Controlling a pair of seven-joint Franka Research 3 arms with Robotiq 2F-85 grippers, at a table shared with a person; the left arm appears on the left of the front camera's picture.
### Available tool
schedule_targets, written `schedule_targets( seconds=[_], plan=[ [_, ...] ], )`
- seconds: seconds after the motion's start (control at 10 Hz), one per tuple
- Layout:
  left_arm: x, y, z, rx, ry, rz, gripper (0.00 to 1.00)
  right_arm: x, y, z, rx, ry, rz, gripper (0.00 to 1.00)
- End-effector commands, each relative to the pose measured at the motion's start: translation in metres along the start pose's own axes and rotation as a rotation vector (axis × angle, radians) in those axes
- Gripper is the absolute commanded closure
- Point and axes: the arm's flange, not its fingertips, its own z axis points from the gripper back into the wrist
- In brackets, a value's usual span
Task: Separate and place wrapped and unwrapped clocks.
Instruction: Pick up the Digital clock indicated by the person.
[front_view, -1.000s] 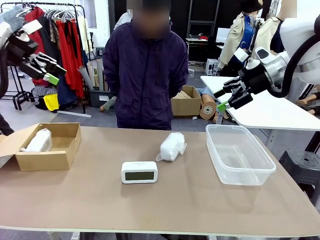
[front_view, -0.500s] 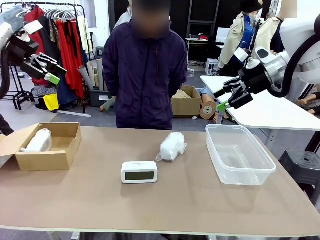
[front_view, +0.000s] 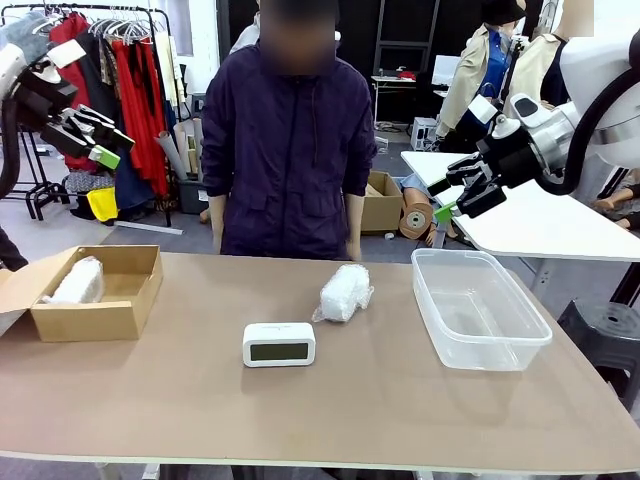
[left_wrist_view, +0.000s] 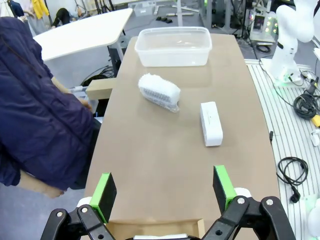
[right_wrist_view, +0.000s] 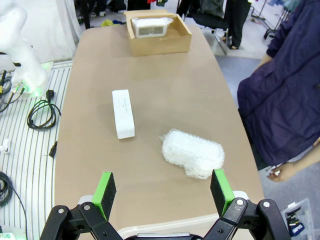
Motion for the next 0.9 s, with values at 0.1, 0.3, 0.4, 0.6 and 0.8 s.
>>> schedule_targets(
  seconds=[0.1,0.3,0.4,0.6,0.8],
  plan=[
    [0.0013,-0.0029,0.0014,-0.003,0.004,-0.016,0.00,0.0017,-0.0001,0.0009,0.000,-0.010,0.004,0.00],
    [0.0013,-0.0029,0.0014,-0.003,0.004,-0.016,0.00,0.0017,-0.0001,0.0009,0.000,-0.010,0.004,0.00],
    [0.0013,-0.0029,0.0014,-0.003,0.004,-0.016,0.00,0.0017,-0.0001,0.0009,0.000,-0.010,0.004,0.00],
    [0.0013,-0.0029,0.0014,-0.003,0.004,-0.016,0.00,0.0017,-0.0001,0.0009,0.000,-0.010,0.004,0.00],
    [0.0013,-0.0029,0.0014,-0.003,0.004,-0.016,0.00,0.0017,-0.0001,0.0009,0.000,-0.010,0.004,0.00]
  ],
)
